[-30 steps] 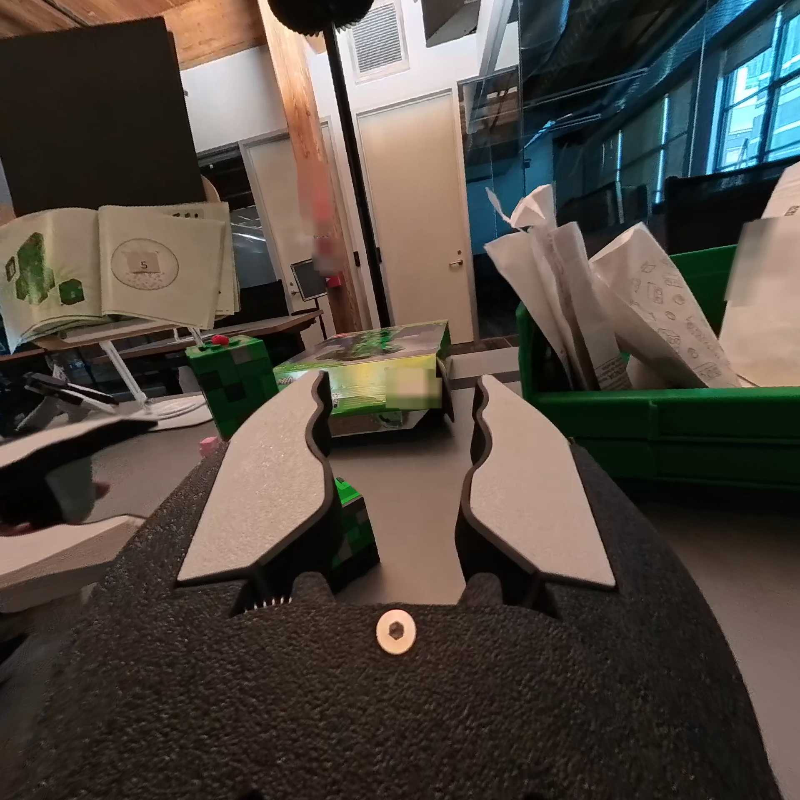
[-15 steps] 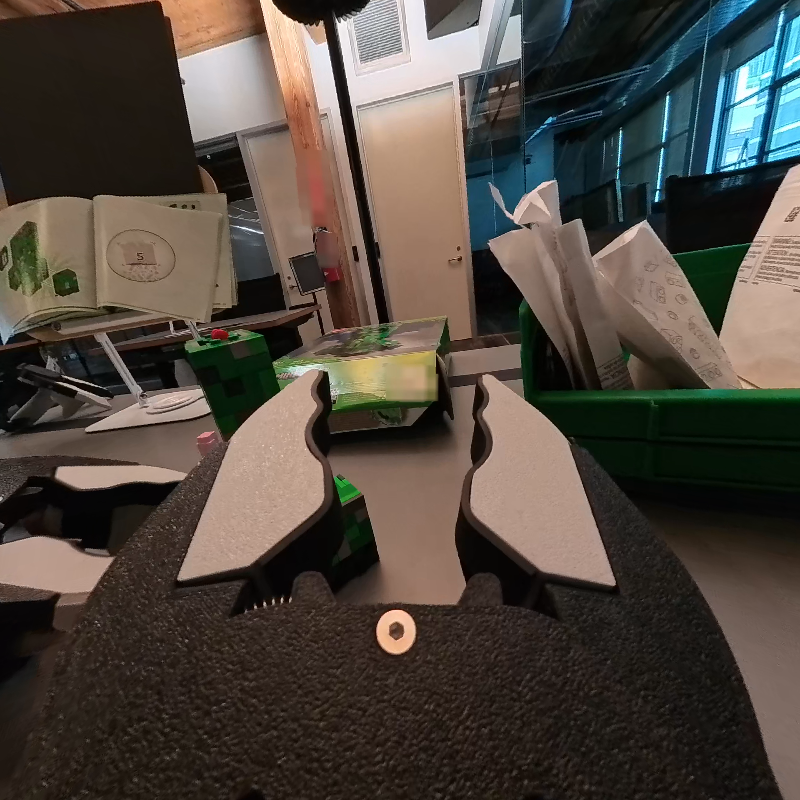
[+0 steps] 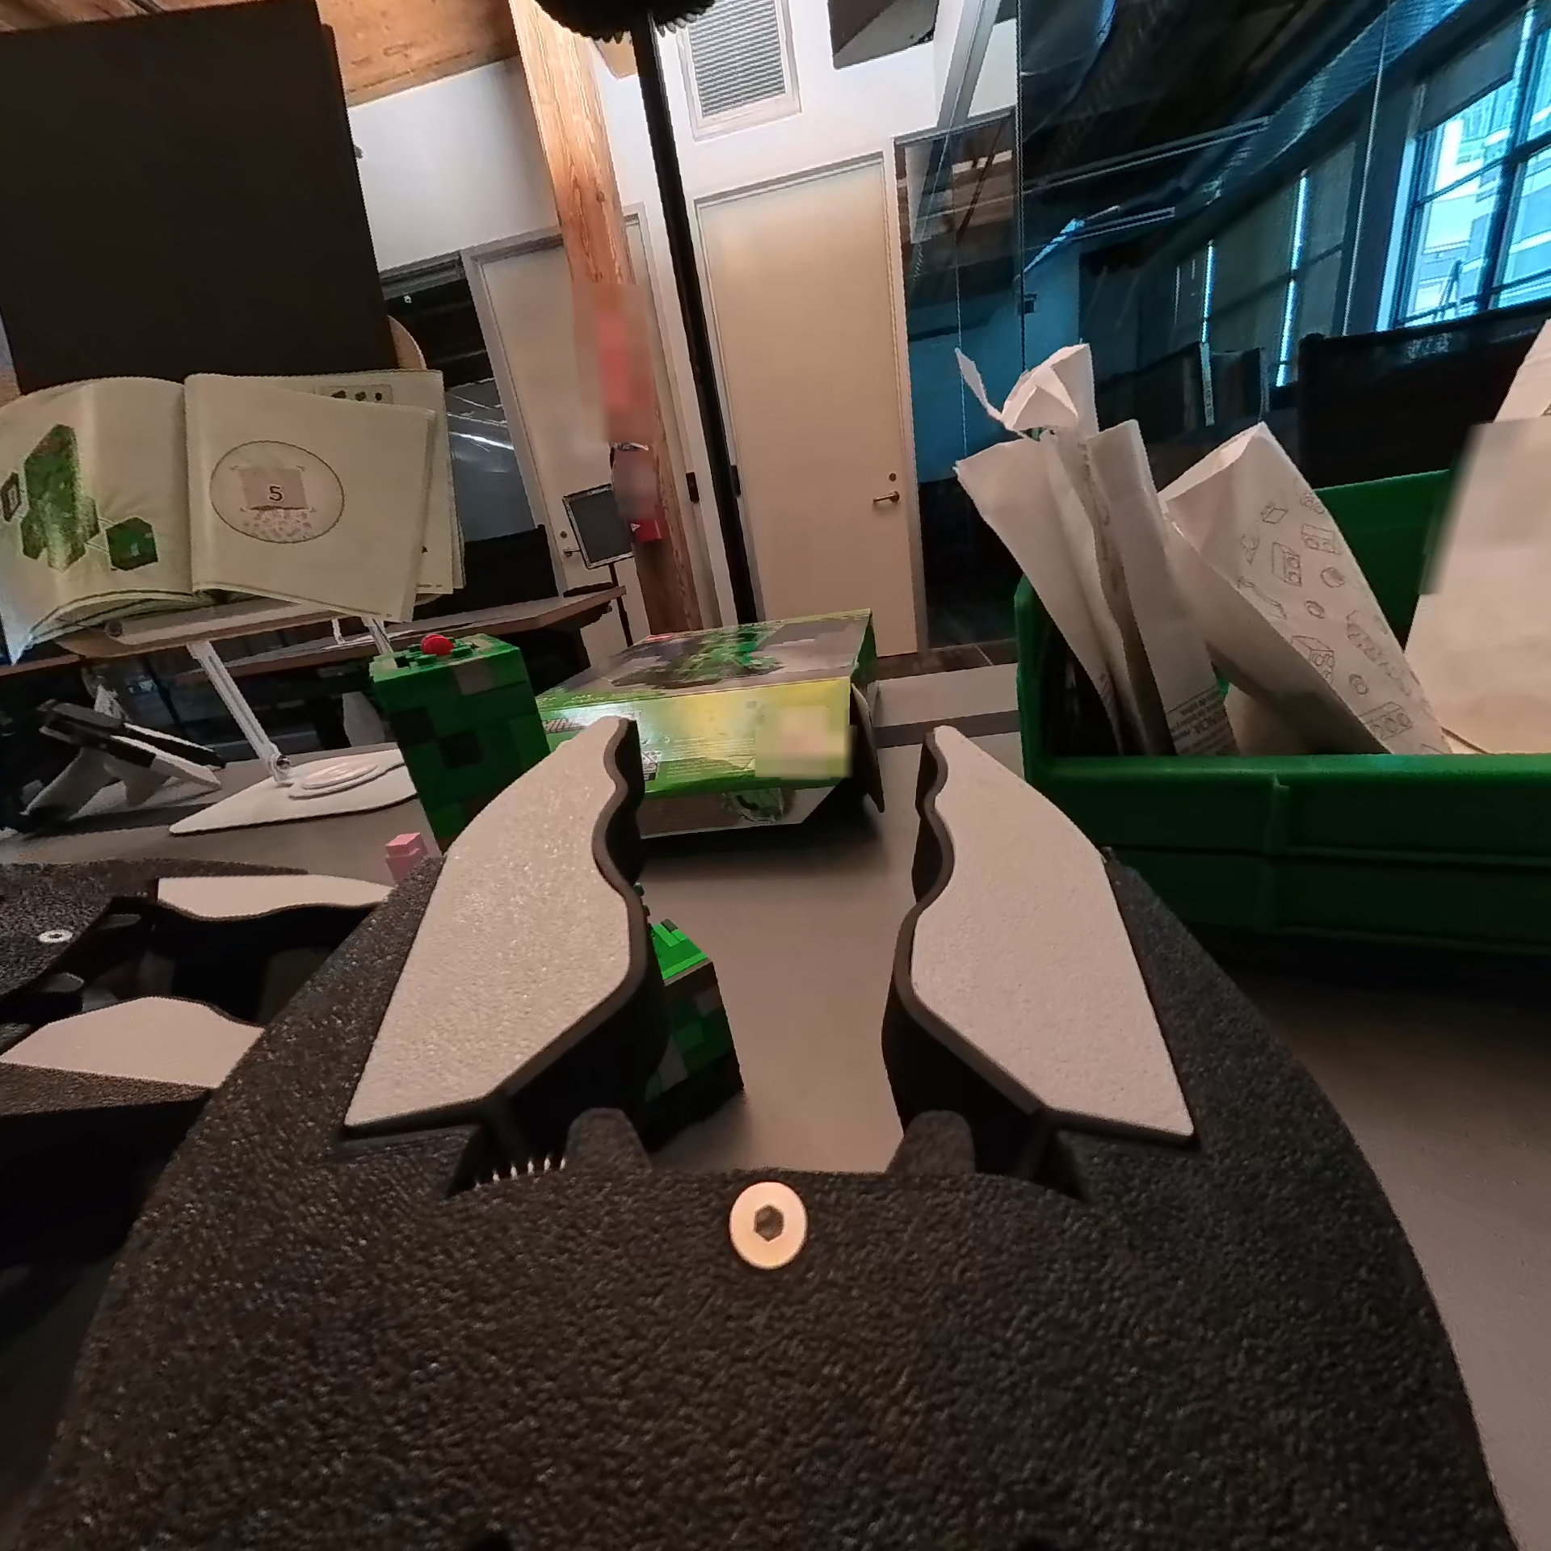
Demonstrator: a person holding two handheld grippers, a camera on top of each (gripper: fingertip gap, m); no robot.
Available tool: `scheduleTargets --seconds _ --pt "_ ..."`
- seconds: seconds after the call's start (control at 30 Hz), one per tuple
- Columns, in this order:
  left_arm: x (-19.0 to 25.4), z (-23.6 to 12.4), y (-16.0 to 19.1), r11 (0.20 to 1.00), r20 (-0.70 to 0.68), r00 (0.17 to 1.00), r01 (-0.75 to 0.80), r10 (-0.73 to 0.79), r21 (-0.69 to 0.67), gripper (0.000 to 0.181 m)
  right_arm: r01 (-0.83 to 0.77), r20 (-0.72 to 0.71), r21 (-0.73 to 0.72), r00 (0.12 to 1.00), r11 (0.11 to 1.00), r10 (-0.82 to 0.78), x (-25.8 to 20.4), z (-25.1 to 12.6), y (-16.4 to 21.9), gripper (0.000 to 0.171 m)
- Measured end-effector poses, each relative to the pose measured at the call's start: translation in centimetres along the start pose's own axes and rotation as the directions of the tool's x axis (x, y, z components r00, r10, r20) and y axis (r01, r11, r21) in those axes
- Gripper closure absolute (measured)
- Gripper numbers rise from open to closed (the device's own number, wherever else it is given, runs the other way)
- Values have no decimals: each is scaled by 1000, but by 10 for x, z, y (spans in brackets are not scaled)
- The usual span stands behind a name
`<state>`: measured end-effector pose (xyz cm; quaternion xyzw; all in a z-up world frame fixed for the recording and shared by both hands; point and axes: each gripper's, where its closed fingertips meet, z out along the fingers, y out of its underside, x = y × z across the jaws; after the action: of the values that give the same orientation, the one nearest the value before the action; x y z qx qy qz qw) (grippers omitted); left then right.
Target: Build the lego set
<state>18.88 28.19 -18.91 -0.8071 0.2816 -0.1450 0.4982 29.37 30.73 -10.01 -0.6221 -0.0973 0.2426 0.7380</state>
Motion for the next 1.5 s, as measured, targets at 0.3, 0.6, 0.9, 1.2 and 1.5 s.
scheduleTargets --seconds 0.3,0.6,0.9,1.2,1.5 --pt "4 -9 7 1000 -5 1000 2 -2 -14 95 -5 3 -4 1000 1000 5 1 1 1 109" --pt "16 -7 12 998 -40 998 -48 46 -51 110 -7 5 -4 1000 1000 7 1 1 1 109" --pt "13 1 7 998 -33 999 -34 32 -52 107 -13 1 -4 1000 1000 13 2 1 1 109" --pt "12 5 5 998 -33 999 -30 29 -54 107 -11 1 -4 1000 1000 11 1 0 1 109" --pt "10 11 2 998 -29 999 -34 33 -54 107 -10 -2 -3 1000 1000 10 2 0 1 109"
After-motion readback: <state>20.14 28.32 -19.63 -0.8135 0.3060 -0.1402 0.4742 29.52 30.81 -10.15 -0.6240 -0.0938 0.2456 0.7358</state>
